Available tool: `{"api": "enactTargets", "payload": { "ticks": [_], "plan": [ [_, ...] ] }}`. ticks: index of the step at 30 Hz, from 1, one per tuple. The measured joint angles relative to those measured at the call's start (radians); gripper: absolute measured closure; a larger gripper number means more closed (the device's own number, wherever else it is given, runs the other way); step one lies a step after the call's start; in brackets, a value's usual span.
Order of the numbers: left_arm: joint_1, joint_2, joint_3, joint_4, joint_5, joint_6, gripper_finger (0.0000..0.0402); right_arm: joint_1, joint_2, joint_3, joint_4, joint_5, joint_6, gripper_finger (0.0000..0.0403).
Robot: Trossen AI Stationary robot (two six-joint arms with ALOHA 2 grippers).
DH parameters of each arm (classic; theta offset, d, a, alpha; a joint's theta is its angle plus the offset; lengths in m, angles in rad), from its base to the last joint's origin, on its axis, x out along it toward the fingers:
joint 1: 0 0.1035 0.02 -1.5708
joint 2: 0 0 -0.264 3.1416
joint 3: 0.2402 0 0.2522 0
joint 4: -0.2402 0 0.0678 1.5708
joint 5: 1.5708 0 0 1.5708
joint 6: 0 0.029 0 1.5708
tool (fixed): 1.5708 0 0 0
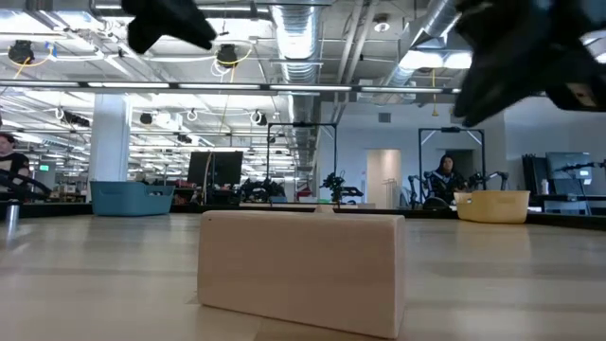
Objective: Sort & place blocks by color
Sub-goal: Put the bottom right brown block into the orange bin
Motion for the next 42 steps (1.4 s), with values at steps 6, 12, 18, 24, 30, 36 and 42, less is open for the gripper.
{"api": "enactTargets", "payload": {
  "ticks": [6,12,18,24,30,36,42],
  "plan": [
    [-0.097,-0.124,-0.120,-0.011,0.142,0.051,0.0319,-0.073,0.174,0.236,-0.114,-0.053,0.020,0.0340],
    [-0.193,-0.288,-0.188,-0.039,0.149,0.066,0.0319,-0.083,0.345,0.538,-0.437,-0.186,0.017,0.0340],
    [-0.289,-0.442,-0.266,-0.051,0.146,-0.027,0.0319,-0.052,0.442,0.748,-0.670,-0.266,0.016,0.0340],
    [-0.425,-0.482,-0.400,0.147,0.106,-0.098,0.0319,-0.004,0.455,0.789,-0.723,-0.339,-0.022,0.0333],
    [-0.540,-0.374,-0.470,0.373,-0.014,-0.092,0.0319,0.030,0.455,0.784,-0.843,-0.509,-0.062,0.0278],
    [-0.586,-0.260,-0.470,0.376,0.057,-0.191,0.0319,0.074,0.456,0.781,-0.935,-0.557,-0.373,0.0198],
    [-0.655,-0.170,-0.470,0.387,0.022,-0.249,0.0319,0.116,0.460,0.741,-0.943,-0.595,-0.665,0.0159]
  ]
}}
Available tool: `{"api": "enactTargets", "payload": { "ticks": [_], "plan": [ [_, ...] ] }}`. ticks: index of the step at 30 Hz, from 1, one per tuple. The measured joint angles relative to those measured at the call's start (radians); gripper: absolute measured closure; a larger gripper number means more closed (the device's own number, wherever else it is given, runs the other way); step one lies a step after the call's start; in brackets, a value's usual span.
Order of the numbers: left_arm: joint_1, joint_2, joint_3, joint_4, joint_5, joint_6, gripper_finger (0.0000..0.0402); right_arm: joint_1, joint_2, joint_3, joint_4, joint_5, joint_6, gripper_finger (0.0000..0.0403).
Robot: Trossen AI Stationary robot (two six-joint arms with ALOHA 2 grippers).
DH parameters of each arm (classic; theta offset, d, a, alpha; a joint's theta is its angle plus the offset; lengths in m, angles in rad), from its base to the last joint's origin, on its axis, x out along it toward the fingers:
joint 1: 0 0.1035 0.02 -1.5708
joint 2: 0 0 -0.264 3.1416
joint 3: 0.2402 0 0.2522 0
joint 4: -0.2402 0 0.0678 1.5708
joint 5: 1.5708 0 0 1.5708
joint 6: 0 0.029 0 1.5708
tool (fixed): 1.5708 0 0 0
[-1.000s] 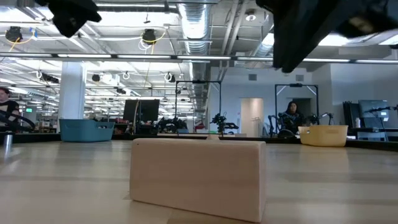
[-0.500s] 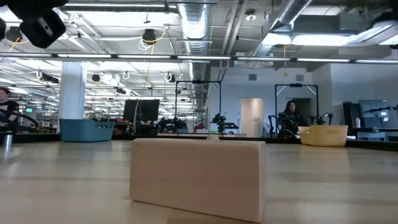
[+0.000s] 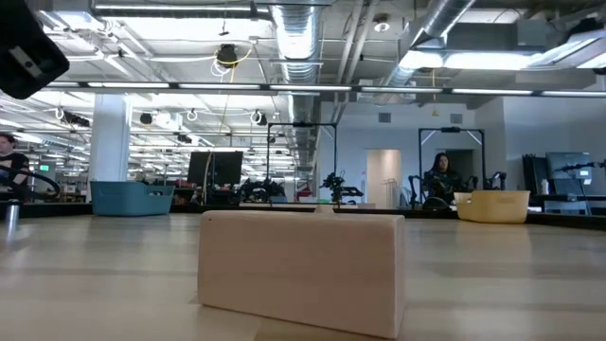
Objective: Sort & place blocks by color
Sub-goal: Put the bottom right brown block into the orange bin
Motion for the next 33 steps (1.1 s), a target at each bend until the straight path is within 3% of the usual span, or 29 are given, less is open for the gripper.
{"api": "enactTargets", "payload": {
  "ticks": [5,13,21,26,33],
  "plan": [
    [-0.016,0.043,0.000,0.047,-0.013,-0.019,0.0307,0.025,0.001,-0.073,0.026,-0.095,-0.003,0.0164],
    [-0.016,0.053,0.000,0.052,-0.014,0.023,0.0235,0.010,0.001,-0.092,0.134,-0.085,0.012,0.0183],
    [0.031,0.053,0.000,0.056,-0.127,0.042,0.0203,-0.062,0.001,-0.081,0.136,-0.010,0.220,0.0209],
    [0.148,0.053,0.000,0.250,-0.165,0.138,0.0202,0.009,0.001,-0.040,0.145,0.046,0.260,0.0229],
    [0.362,0.084,0.001,0.573,-0.058,0.454,0.0202,0.128,-0.003,-0.037,0.005,0.052,0.342,0.0239]
  ]
}}
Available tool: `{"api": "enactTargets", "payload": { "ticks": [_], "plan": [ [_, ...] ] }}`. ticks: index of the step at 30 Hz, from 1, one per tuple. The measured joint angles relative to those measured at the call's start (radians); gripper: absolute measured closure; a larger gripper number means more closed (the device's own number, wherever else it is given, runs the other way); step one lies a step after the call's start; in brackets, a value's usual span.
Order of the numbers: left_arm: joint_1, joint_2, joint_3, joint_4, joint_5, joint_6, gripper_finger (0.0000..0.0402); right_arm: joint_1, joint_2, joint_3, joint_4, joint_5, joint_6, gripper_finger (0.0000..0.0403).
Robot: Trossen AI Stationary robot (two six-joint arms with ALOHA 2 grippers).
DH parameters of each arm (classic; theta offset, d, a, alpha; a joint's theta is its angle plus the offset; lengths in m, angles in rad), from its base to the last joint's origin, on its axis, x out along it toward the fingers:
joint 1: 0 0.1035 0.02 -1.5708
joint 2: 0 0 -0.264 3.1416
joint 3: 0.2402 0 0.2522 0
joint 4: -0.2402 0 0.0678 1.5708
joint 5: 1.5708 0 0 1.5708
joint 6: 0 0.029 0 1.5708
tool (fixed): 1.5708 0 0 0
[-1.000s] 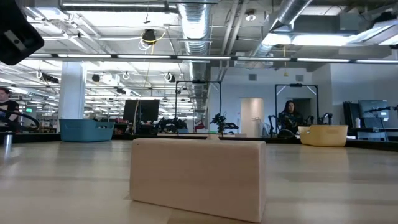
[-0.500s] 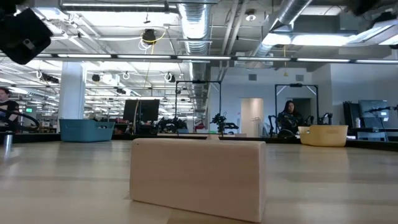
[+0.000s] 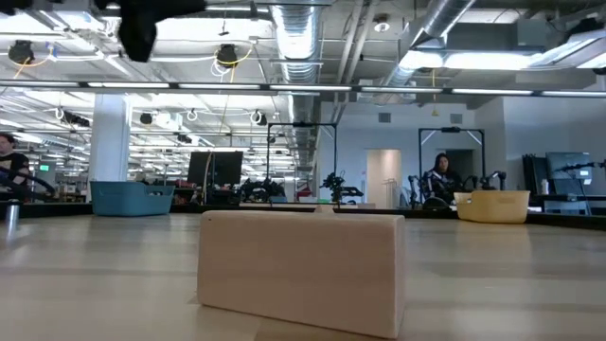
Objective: Sort & place blocks by color
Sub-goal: Put the bottom right brown block into the orange bin
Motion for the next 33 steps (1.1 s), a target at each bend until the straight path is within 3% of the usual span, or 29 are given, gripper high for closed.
{"api": "enactTargets", "payload": {
  "ticks": [6,11,16,22,26,30,33],
  "plan": [
    [0.163,0.145,0.094,0.063,0.166,0.055,0.0202,0.049,-0.016,0.000,-0.020,0.067,-0.017,0.0236],
    [0.188,0.317,0.260,0.061,0.294,0.191,0.0202,0.094,-0.020,-0.056,-0.039,0.134,-0.115,0.0236],
    [0.182,0.405,0.416,-0.084,0.265,0.161,0.0202,0.095,-0.123,-0.217,0.104,0.171,-0.207,0.0233],
    [0.180,0.407,0.532,-0.444,0.201,0.003,0.0203,0.088,-0.399,-0.527,0.318,0.285,-0.206,0.0232],
    [0.141,0.394,0.542,-0.483,0.208,-0.187,0.0203,0.105,-0.591,-0.725,0.513,0.345,-0.206,0.0230],
    [0.068,0.416,0.544,-0.481,0.172,-0.316,0.0203,0.108,-0.680,-0.868,0.766,0.278,-0.300,0.0209],
    [0.018,0.445,0.541,-0.512,0.074,-0.346,0.0203,0.110,-0.685,-0.897,0.776,0.207,-0.383,0.0178]
  ]
}}
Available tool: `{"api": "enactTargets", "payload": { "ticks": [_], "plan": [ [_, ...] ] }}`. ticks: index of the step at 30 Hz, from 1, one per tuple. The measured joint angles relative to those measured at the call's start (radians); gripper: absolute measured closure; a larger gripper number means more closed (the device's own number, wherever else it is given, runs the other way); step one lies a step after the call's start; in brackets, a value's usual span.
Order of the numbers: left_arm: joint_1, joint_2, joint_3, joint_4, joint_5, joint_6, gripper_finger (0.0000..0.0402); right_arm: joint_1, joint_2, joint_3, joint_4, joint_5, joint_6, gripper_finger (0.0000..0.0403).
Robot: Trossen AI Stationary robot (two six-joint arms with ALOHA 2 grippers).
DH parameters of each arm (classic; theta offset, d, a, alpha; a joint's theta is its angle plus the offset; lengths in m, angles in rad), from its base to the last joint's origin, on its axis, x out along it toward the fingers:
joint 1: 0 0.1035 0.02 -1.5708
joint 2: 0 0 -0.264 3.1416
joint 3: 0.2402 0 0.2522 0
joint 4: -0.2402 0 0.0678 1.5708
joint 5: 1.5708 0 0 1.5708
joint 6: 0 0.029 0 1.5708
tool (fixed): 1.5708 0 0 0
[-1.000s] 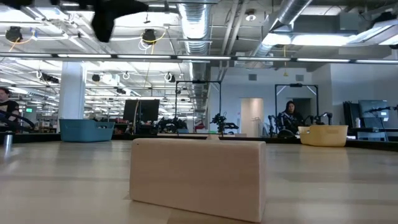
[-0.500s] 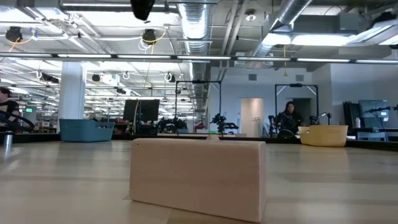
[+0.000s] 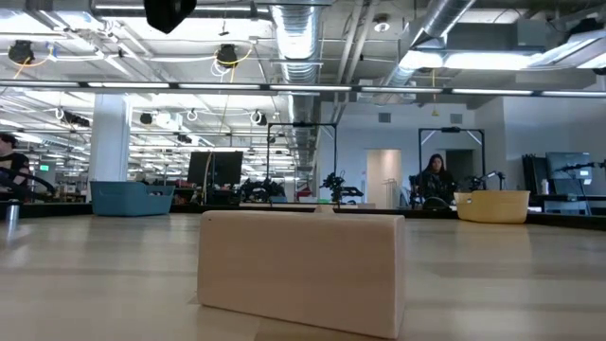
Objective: Sort & place blocks by color
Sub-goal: Put the bottom right brown block into the orange bin
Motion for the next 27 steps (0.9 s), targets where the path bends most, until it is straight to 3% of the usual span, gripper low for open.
{"api": "enactTargets", "payload": {
  "ticks": [3,7,13,20,24,27],
  "plan": [
    [-0.008,0.014,0.001,-0.005,-0.017,-0.003,0.0203,0.000,0.020,-0.004,-0.001,0.036,-0.125,0.0146],
    [-0.001,0.003,0.001,-0.028,0.065,-0.018,0.0203,-0.019,0.084,-0.005,0.047,0.073,-0.227,0.0114],
    [-0.035,0.010,0.001,-0.080,0.023,-0.163,0.0203,-0.023,0.212,-0.004,0.199,0.025,-0.379,0.0107],
    [-0.049,0.062,0.001,-0.191,0.022,-0.243,0.0203,-0.056,0.329,0.007,0.201,-0.005,-0.388,0.0127],
    [-0.025,0.076,0.001,-0.212,0.119,-0.298,0.0203,-0.092,0.330,0.028,0.176,-0.026,-0.369,0.0164],
    [-0.009,0.077,0.001,-0.233,0.214,-0.340,0.0203,-0.124,0.314,0.029,0.210,0.012,-0.394,0.0215]
  ]
}}
